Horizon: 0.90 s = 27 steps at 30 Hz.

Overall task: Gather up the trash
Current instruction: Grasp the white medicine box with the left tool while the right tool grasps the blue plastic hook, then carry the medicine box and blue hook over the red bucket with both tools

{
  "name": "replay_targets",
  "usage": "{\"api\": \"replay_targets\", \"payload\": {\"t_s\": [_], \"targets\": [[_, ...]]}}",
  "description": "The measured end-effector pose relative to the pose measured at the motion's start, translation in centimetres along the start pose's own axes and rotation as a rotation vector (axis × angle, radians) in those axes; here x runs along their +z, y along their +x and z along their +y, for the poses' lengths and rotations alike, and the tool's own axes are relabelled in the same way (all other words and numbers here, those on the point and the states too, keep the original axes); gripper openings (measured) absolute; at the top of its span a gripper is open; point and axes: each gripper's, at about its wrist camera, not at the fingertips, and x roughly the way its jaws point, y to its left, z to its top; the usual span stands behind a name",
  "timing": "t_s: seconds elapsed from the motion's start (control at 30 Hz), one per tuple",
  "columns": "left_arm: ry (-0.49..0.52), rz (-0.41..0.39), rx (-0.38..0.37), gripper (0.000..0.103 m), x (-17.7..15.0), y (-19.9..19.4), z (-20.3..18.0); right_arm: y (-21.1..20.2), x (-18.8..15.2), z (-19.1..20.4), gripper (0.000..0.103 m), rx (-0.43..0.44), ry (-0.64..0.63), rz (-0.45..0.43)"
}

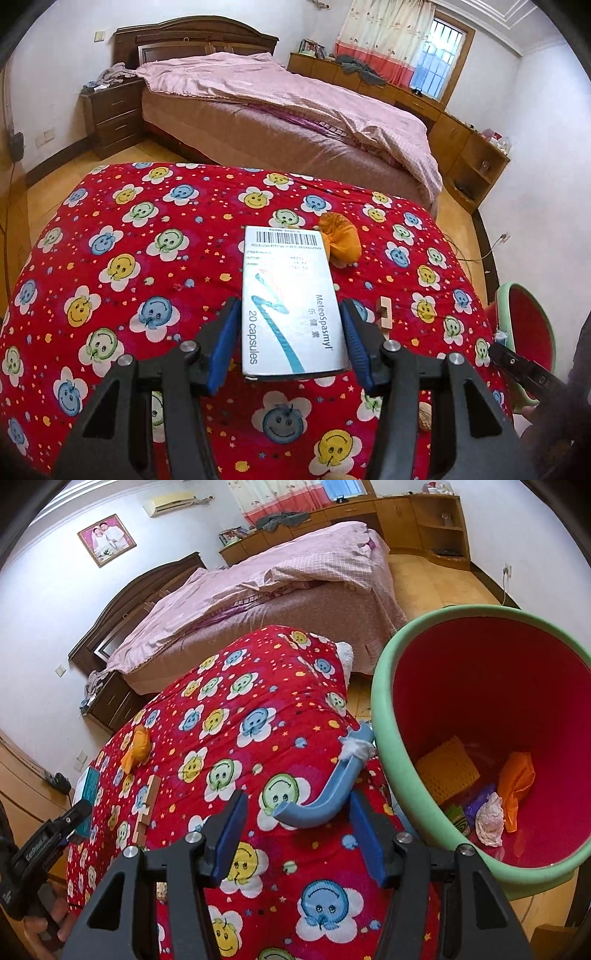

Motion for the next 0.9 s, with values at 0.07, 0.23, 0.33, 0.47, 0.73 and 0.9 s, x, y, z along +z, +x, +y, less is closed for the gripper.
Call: {"api": "replay_targets", "payload": {"t_s": [0.07,0.23,0.33,0.47,0.73,0.9], "targets": [[0.002,0.001,-0.002,0.055,-0.1,-0.1,-0.1,0.1,0.1,-0.1,0.047,-0.017,0.004,-0.004],[0.013,0.005,-0.008,0.055,-0.3,-0.2,-0.5,0.1,0.0,-0.2,0.045,-0.027,-0.015,-0.013],[0.02,0.003,-0.017,0.055,-0.5,-0.6,-0.9,-0.2,-0.4,0.0,0.045,-0.023,-0.028,-0.019],[0.037,-0.006,-0.033,0.055,-0.6,-1.4,-1.7,-0.9,-0.8,0.3,0.045,-0.003,-0.046,-0.029],[0.061,-0.009,-0.069,0.055,-0.9,-2.8,-3.6,-3.7,-1.3,1.0,0.045,0.026,-0.081,-0.078],[0.091,-0.007,-0.085,0.055,-1.2,-3.5,-5.3,-5.7,-1.5,0.6,0.045,0.037,-0.083,-0.103]]}}
